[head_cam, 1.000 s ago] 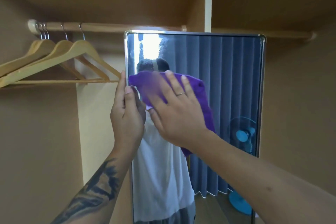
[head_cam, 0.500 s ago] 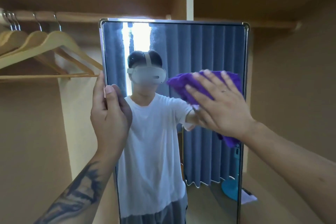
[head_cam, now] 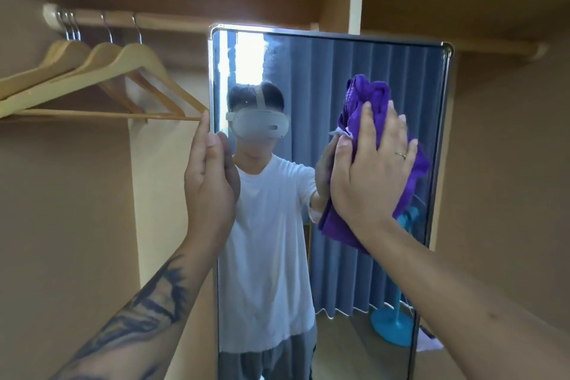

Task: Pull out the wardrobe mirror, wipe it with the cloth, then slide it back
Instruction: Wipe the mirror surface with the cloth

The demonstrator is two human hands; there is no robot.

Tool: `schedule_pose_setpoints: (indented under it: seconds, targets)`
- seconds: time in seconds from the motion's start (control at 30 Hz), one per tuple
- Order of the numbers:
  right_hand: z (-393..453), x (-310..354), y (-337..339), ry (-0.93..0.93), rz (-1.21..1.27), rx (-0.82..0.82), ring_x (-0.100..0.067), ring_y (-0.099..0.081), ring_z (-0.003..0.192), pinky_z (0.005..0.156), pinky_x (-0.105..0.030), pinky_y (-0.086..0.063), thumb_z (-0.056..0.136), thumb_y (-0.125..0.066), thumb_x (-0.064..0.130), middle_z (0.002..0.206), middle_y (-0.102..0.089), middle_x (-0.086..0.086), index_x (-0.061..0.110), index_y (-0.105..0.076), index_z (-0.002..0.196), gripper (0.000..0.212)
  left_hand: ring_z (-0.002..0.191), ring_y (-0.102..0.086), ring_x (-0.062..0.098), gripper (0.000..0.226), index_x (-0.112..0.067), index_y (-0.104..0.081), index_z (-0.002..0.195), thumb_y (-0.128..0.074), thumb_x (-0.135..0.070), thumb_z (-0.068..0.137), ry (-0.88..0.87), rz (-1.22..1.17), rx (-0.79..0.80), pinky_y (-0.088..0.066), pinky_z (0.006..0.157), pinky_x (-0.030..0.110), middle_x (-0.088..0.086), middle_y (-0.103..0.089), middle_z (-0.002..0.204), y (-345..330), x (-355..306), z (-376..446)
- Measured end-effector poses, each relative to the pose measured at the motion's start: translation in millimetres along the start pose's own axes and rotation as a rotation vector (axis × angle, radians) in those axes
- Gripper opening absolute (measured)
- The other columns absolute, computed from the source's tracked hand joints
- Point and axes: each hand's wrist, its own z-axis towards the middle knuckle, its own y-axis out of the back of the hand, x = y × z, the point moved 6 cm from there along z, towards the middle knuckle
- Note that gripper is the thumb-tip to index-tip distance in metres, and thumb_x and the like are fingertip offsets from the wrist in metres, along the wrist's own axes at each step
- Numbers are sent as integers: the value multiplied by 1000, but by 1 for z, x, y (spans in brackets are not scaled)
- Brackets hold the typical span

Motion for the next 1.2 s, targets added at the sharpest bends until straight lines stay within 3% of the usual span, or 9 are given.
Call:
schedule_pose_setpoints:
  seconds: [0.23, 0.33, 0.5, 0.57, 0.63, 0.77, 0.9, 1.03, 1.2]
  targets:
    - [-32, 83, -19, 291, 11, 71, -36, -26, 157, 127, -60, -16, 104, -41, 39, 169, -32, -12, 21, -41, 160, 59, 93, -56, -32, 34, -50, -52, 140, -41, -52, 108, 54, -114, 15, -44, 80, -3, -51, -63, 99, 3, 1, 5]
    - [-51, 109, -27, 439, 23, 127, -35, -22, 158, 127, -61, -14, 102, -41, 39, 171, -29, -11, 22, -39, 161, 61, 135, -57, -2, 48, -52, -59, 141, -49, -67, 96, 133, -183, 26, -46, 116, 35, -27, -64, 140, 5, 4, 5]
    - [-62, 112, -29, 653, 26, 146, -34, -26, 157, 128, -58, -15, 99, -44, 35, 169, -34, -9, 23, -44, 159, 61, 135, -61, 19, 63, -27, -59, 148, -47, -66, 100, 145, -191, 25, -44, 118, 56, 2, -67, 142, 7, 2, 4]
    - [-59, 100, -27, 762, 3, 137, -33, -29, 157, 128, -57, -17, 97, -47, 34, 168, -35, -9, 24, -44, 159, 63, 136, -61, 19, 54, -38, -58, 149, -48, -62, 101, 155, -219, 32, -47, 116, 51, 1, -66, 145, 6, 5, 5]
    - [-56, 83, -24, 830, -3, 112, -34, -33, 155, 127, -59, -20, 97, -52, 32, 167, -38, -10, 23, -47, 158, 62, 120, -67, 5, 44, -44, -58, 147, -46, -54, 105, 117, -212, 51, -56, 101, 28, -14, -72, 130, 6, 5, 6]
    - [-47, 40, -16, 793, -61, 76, -34, -38, 153, 124, -60, -26, 96, -56, 32, 164, -42, -11, 23, -53, 154, 58, 95, -57, -28, 43, -36, -49, 153, -40, -42, 111, 22, -96, 40, -42, 82, -4, -47, -65, 103, 7, 7, 6]
    - [-31, -13, -6, 705, -118, 96, -36, -36, 153, 124, -64, -22, 97, -51, 33, 166, -38, -12, 23, -44, 157, 61, 88, -57, -28, 38, -51, -53, 145, -46, -48, 108, 12, -56, 13, -42, 74, -4, -45, -63, 93, 7, 5, 6]
    - [-13, -76, 5, 472, -138, 118, -32, -25, 157, 127, -60, -11, 100, -42, 37, 170, -26, -9, 25, -36, 160, 62, 60, -50, -3, 51, -61, -52, 145, -61, -68, 95, 87, -98, 69, -43, 51, 15, -9, -50, 81, 10, 14, 8]
    - [-9, -95, 10, 181, -32, 86, -32, -20, 157, 126, -60, -10, 100, -41, 31, 169, -25, -10, 26, -31, 162, 62, 65, -42, 1, 47, -62, -54, 141, -58, -51, 96, 83, -96, 106, -42, 63, 11, -11, -39, 76, 16, 13, 9]
